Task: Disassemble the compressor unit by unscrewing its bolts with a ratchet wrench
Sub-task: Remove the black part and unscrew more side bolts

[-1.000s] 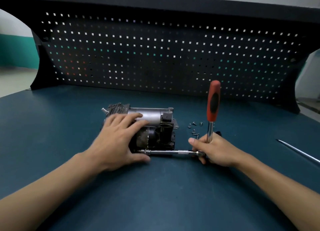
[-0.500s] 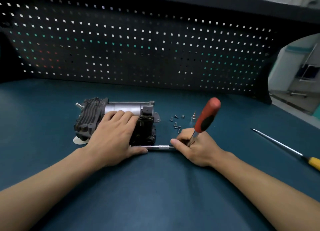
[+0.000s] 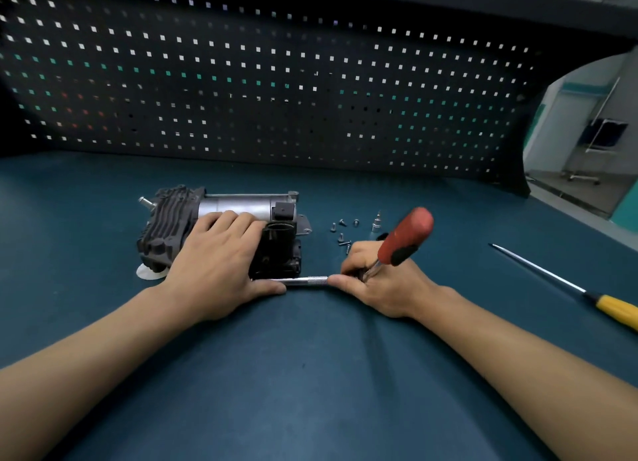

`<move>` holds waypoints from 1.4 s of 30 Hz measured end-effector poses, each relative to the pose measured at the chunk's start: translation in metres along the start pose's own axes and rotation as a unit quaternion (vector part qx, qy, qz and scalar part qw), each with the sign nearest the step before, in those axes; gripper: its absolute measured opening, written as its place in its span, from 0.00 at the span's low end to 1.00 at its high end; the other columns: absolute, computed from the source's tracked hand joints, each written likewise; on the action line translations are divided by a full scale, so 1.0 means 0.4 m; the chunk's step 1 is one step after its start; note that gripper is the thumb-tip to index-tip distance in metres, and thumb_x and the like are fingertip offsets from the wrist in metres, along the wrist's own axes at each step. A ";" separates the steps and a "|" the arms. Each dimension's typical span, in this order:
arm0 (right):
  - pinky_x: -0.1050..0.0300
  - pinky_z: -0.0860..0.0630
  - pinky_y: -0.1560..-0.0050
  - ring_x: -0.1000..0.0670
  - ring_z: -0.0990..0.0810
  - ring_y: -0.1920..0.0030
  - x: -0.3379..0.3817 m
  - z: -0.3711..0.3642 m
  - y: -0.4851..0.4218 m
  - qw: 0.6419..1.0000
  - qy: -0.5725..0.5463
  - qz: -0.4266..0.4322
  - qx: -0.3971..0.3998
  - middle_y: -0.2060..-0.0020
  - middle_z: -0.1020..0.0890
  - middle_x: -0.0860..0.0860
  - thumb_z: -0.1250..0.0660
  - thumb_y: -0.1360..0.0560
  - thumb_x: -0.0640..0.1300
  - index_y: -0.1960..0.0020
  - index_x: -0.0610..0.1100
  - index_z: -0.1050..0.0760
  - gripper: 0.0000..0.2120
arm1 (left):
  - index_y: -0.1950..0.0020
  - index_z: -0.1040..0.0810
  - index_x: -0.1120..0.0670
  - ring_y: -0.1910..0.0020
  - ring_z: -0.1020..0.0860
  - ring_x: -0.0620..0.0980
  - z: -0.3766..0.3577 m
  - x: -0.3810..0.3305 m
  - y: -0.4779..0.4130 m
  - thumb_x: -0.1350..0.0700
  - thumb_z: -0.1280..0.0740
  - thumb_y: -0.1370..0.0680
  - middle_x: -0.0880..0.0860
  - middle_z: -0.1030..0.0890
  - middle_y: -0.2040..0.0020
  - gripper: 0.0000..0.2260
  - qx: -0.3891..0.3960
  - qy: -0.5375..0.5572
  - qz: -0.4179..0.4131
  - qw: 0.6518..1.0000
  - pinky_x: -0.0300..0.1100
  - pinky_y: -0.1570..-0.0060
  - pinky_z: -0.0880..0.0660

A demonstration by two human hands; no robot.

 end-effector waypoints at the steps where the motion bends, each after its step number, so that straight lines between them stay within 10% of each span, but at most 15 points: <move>1: 0.60 0.26 0.61 0.57 0.23 0.61 -0.001 0.000 0.003 1.000 0.011 0.008 0.003 0.64 0.25 0.61 0.35 0.27 0.68 0.58 0.54 0.20 0.18 | 0.42 0.25 0.54 0.47 0.25 0.55 0.000 0.000 0.000 0.25 0.39 0.34 0.50 0.22 0.48 0.36 0.000 0.000 0.000 1.000 0.49 0.41 0.34; 11: 0.59 0.28 0.56 0.56 0.27 0.58 0.002 0.007 0.013 0.991 0.093 0.065 0.076 0.58 0.27 0.57 0.49 0.22 0.71 0.50 0.51 0.22 0.28 | 0.38 0.27 0.53 0.43 0.27 0.53 0.007 0.010 -0.004 0.24 0.44 0.33 0.48 0.24 0.43 0.38 0.044 0.004 -0.007 0.999 0.48 0.38 0.34; 23: 0.52 0.28 0.58 0.53 0.27 0.68 0.018 0.003 -0.030 0.961 -0.087 -0.255 0.059 0.74 0.27 0.56 0.57 0.32 0.81 0.57 0.36 0.25 0.49 | 0.34 0.30 0.49 0.40 0.29 0.50 0.002 0.020 -0.010 0.27 0.36 0.32 0.46 0.26 0.39 0.36 0.060 0.028 -0.003 0.998 0.47 0.35 0.36; 32: 0.47 0.18 0.55 0.44 0.17 0.58 -0.003 -0.016 -0.113 0.909 -0.080 -0.404 0.057 0.56 0.15 0.44 0.32 0.26 0.49 0.54 0.40 0.22 0.11 | 0.35 0.27 0.51 0.43 0.27 0.52 0.006 0.020 -0.006 0.29 0.33 0.33 0.47 0.24 0.42 0.35 0.051 0.033 -0.006 0.998 0.49 0.38 0.34; 42: 0.47 0.25 0.66 0.50 0.30 0.73 0.002 -0.015 -0.051 0.951 -0.112 -0.269 -0.101 0.74 0.25 0.43 0.33 0.22 0.57 0.68 0.32 0.30 0.29 | 0.38 0.26 0.52 0.45 0.26 0.54 0.000 0.021 -0.005 0.28 0.34 0.34 0.48 0.23 0.43 0.35 0.034 0.028 -0.015 0.999 0.50 0.40 0.32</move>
Point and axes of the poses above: each hand's wrist, its own y-axis away from the middle knuckle, its own z-axis out of the back of the hand, x = y × z, the point moved 2 cm from there along -y, towards the middle knuckle
